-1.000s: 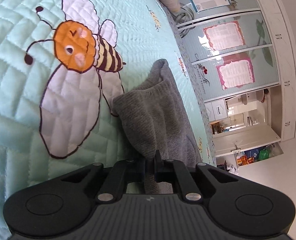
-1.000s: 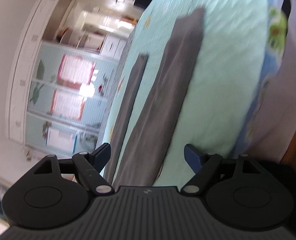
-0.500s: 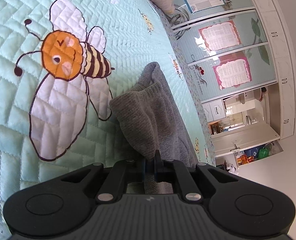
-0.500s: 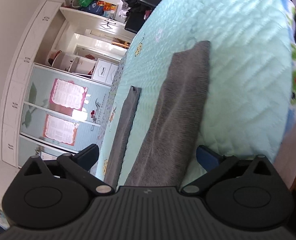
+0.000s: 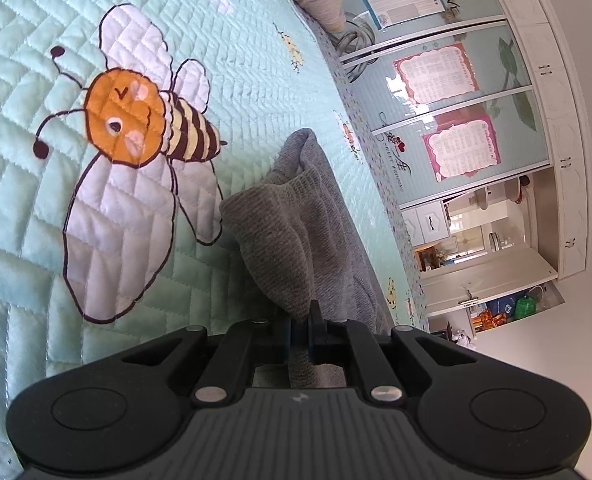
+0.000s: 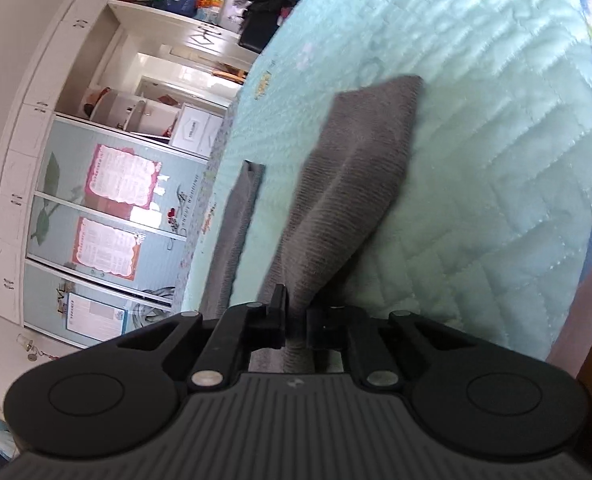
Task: Fold clothes
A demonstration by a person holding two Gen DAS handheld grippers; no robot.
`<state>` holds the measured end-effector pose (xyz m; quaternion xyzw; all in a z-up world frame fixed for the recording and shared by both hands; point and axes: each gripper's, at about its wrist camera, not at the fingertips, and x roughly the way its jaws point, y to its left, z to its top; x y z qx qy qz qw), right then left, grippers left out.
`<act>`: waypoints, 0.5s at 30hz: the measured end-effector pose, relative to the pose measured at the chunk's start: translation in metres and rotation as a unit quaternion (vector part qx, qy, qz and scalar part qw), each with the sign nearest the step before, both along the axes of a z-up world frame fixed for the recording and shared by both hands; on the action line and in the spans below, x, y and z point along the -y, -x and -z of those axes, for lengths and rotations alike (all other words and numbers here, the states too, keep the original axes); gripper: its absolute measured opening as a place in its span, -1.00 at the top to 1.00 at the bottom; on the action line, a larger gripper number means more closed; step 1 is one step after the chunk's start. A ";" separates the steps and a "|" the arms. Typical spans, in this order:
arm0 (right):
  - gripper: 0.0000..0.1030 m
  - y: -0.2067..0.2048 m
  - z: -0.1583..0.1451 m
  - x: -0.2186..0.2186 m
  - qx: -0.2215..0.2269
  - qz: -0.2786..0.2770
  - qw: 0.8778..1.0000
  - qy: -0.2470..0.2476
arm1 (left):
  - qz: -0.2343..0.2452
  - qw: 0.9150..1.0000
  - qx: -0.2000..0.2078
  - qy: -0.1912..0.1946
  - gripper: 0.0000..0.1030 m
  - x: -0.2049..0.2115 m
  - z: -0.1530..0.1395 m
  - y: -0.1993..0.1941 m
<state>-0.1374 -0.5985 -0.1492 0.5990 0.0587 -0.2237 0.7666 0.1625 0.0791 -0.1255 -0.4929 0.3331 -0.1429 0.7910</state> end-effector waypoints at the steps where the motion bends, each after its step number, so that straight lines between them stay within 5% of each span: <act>1: 0.82 0.000 -0.005 -0.002 0.001 -0.001 1.000 0.007 | -0.001 1.000 0.003 -0.002 0.88 0.000 -0.001 0.001; 9: 0.82 0.000 -0.033 -0.010 0.000 -0.018 0.999 0.039 | -0.009 0.998 0.058 -0.035 0.91 -0.006 -0.037 0.035; 15: 0.82 -0.003 -0.038 -0.013 -0.013 -0.025 0.999 0.043 | -0.008 0.999 0.048 -0.017 0.96 -0.018 -0.039 0.043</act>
